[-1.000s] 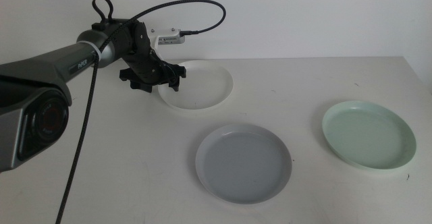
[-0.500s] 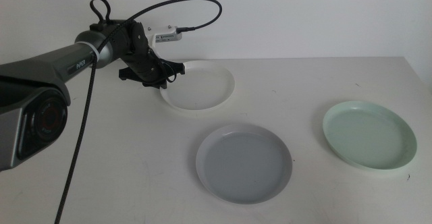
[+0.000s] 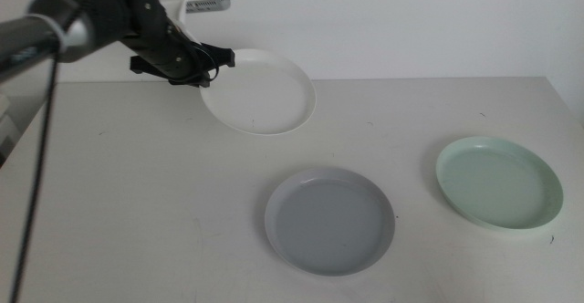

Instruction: Stack the three bowls on top of each other.

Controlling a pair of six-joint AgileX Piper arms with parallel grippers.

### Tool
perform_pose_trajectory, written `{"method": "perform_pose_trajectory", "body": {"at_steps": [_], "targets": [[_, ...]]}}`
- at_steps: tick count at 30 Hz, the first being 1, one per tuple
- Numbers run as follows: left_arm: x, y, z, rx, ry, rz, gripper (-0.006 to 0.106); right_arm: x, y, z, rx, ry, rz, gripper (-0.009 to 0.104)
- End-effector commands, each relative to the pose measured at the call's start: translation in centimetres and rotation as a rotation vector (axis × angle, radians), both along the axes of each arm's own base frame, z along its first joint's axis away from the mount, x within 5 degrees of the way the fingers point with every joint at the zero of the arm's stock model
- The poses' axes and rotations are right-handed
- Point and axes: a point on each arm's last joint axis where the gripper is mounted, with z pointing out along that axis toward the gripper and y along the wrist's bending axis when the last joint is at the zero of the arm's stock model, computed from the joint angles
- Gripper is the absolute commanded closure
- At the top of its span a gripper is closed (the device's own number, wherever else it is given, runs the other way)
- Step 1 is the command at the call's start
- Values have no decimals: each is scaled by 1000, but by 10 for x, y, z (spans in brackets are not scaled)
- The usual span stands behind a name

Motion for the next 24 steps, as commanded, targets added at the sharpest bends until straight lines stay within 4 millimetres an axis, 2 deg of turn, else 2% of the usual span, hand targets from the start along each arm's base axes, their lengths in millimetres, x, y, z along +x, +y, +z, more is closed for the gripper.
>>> {"method": "perform_pose_trajectory", "body": {"at_steps": [1,6,10,16,24], "targets": [[-27,4,60,-87,-181,24,100,1,-1,9,-8,-72,-14,50],[-74,1,78,-110,-210,1,100,1,-1,9,-8,-72,-14,50],[-102,-8,79,-124,-205,-28,100,1,-1,9,-8,-72,-14,50],[-132,-28,61,-145,-151,-74,100,1,-1,9,-8,-72,-14,50],[-149,-62,34,-162,-95,-146,100,1,-1,9,-8,-72,-14,50]]}}
